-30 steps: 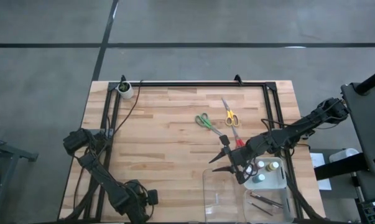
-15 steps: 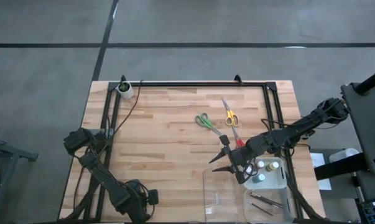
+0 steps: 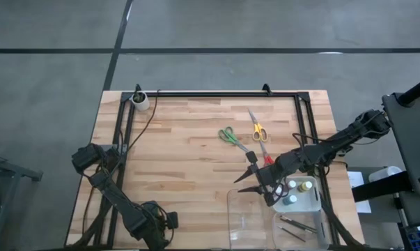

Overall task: Pick & Place Paint Supplies
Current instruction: Put the gold paintbrush into the right transparent bin

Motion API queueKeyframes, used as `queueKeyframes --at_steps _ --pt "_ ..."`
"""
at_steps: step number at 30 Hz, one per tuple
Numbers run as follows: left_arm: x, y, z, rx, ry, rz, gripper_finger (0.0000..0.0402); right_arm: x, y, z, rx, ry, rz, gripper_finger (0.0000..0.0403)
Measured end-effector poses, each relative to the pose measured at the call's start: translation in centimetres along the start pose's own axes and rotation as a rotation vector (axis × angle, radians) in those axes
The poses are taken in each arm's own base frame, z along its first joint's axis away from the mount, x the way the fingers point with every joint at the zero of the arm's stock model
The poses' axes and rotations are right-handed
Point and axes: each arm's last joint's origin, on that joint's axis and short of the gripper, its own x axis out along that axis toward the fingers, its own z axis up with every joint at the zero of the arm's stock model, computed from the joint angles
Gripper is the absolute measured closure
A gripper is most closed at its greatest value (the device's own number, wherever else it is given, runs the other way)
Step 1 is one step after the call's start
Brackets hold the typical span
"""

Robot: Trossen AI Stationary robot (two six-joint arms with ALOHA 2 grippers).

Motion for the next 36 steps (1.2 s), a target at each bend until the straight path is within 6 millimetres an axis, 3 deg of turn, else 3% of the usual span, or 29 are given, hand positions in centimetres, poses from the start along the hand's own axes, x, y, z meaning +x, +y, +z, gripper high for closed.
queueKeyframes --at_steps 12,25,36 --pt "-0.4 -1.4 0.4 0.034 -0.079 -0.098 0.0375 0.0 0.0 0.0 0.000 0.000 0.000 0.0257" --pt "-2.0 -4.3 0.4 0.124 -0.093 -0.210 0.0375 0.0 0.0 0.0 0.000 0.000 0.000 0.0257" --pt "-3.0 -5.9 0.8 0.247 -0.359 -0.520 0.0375 0.0 0.0 0.0 0.000 0.000 0.000 0.0257"
